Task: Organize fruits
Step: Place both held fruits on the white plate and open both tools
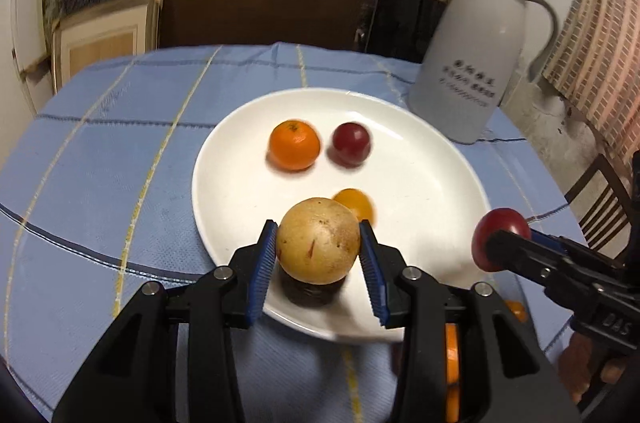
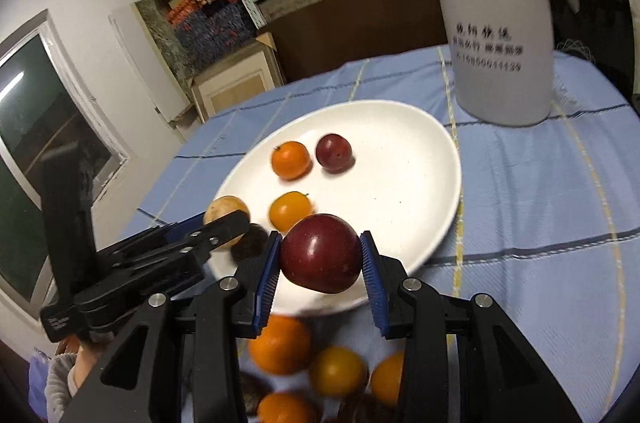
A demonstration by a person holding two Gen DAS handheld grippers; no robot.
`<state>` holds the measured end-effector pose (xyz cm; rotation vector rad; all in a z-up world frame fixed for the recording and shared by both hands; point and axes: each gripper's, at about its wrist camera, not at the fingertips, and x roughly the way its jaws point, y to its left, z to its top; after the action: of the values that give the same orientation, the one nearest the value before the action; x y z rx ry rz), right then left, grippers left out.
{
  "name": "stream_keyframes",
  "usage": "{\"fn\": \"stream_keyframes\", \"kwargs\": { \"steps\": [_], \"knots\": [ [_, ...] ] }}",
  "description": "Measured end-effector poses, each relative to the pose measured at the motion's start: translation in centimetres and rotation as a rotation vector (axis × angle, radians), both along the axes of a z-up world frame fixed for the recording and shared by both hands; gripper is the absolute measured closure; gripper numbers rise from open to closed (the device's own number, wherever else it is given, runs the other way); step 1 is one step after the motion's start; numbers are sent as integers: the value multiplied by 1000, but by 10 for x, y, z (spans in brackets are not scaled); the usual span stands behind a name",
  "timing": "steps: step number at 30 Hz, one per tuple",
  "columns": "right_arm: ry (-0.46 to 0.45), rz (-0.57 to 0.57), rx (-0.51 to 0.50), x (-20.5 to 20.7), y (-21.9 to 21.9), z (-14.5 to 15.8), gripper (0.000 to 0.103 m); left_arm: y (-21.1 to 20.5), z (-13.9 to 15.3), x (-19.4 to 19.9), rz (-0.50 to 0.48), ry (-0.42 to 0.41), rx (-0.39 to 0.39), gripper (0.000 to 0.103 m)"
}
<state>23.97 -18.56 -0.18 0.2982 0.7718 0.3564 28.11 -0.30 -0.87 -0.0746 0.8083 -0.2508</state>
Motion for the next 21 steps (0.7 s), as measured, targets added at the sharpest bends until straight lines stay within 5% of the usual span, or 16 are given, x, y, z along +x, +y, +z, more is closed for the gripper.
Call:
{"fn": "stream_keyframes", "kwargs": {
  "steps": [4, 6, 14, 21],
  "knots": [
    [29, 8, -35, 9, 5, -9, 61, 7, -7, 10, 20, 9, 2, 61],
    [22, -4, -20, 5, 2, -7, 61, 7, -5, 8, 27, -4, 1, 46],
    [-81, -35, 33, -46, -27, 21, 59, 21, 16, -36, 62, -66, -32, 20],
    [-26, -93, 95, -91, -61, -12, 45, 16, 2, -97, 20, -58, 21, 20]
  ]
}}
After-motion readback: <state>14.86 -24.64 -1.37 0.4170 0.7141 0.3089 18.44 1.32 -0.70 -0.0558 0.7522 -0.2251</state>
